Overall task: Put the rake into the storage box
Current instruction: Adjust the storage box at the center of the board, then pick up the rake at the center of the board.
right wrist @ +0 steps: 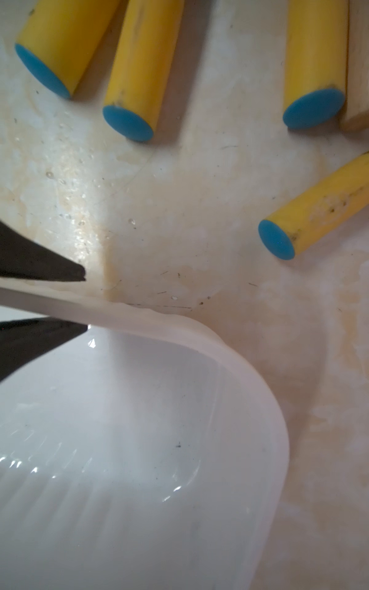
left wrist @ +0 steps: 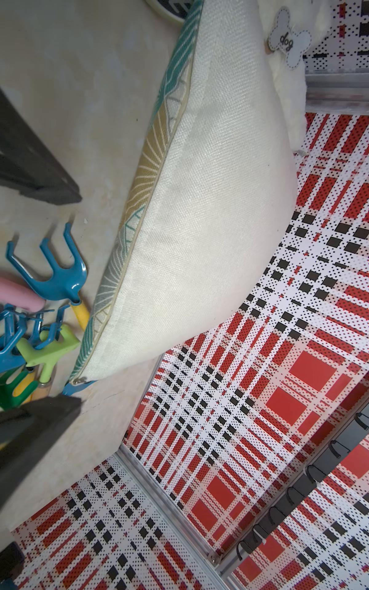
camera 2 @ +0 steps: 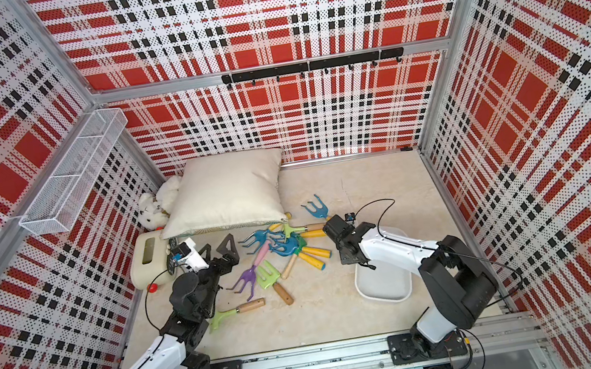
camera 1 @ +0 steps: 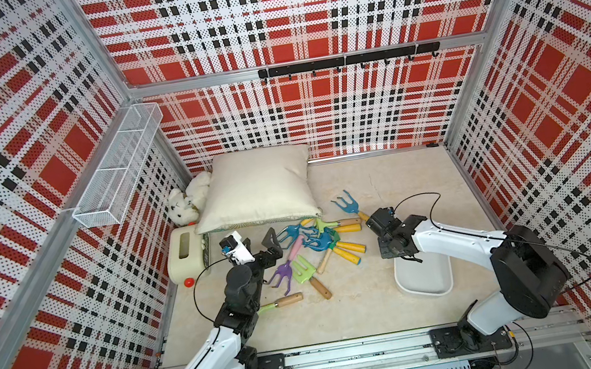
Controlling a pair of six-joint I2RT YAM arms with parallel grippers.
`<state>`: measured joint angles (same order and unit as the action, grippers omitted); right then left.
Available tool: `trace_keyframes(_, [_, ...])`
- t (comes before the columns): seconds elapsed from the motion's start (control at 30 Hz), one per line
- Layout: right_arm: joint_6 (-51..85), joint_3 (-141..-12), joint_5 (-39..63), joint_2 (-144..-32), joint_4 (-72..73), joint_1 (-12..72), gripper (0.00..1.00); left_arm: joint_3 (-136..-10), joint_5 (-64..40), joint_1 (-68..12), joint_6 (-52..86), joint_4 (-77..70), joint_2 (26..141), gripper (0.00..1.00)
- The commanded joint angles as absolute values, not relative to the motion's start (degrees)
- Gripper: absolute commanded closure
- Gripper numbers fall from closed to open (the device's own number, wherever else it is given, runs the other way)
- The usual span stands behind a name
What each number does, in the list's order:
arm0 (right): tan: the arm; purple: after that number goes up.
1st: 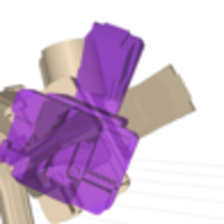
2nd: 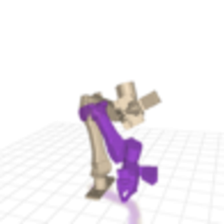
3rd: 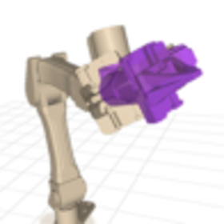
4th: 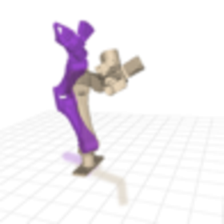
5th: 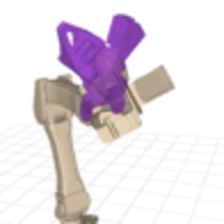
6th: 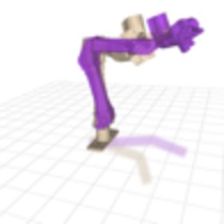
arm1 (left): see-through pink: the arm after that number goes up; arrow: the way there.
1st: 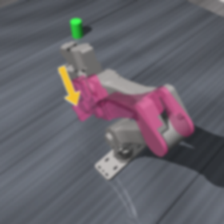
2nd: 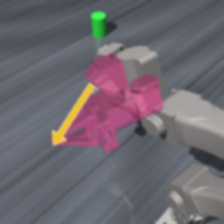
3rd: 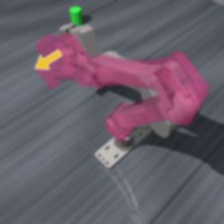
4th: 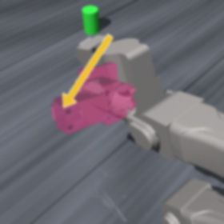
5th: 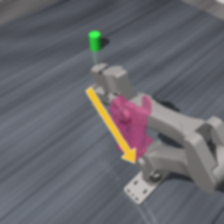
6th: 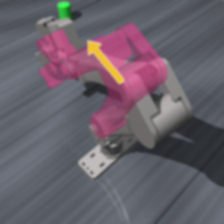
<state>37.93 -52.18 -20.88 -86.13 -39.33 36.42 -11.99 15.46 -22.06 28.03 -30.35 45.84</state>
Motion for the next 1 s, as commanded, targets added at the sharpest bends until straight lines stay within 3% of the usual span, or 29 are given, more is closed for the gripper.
trace_keyframes(0.0, [35.0, -52.2, -21.6, -81.3, -39.7, 38.1, 0.67, -12.7, 15.7, -22.3, 27.3, -30.6, 45.1, 0.01])
trace_keyframes(0.07, [34.8, -52.9, -21.6, -79.2, -40.8, 38.9, 0.43, -12.7, 16.0, -22.3, 27.3, -30.6, 45.1, 0.01])
trace_keyframes(0.13, [35.8, -54.2, -22.5, -77.8, -42.9, 39.3, 0.33, -12.7, 16.0, -22.3, 27.4, -30.6, 45.0, 0.01])
trace_keyframes(0.37, [41.2, -59.3, -20.5, -76.2, -41.7, 47.2, 0.16, -12.8, 17.3, -21.3, 28.8, -30.3, 46.3, 0.01])
trace_keyframes(0.57, [46.7, -64.4, -14.1, -84.4, -33.4, 51.9, 0.15, -13.8, 9.5, -12.8, 33.6, -29.7, 52.4, 0.01])
trace_keyframes(0.73, [52.1, -67.2, -12.1, -91.9, -29.4, 52.9, 0.32, -13.8, 7.9, -10.6, 34.2, -29.4, 52.7, 0.01])
trace_keyframes(0.97, [56.3, -69.3, -10.0, -99.7, -26.2, 52.8, 0.44, -13.8, 8.2, -10.5, 34.1, -28.7, 51.2, 0.01])
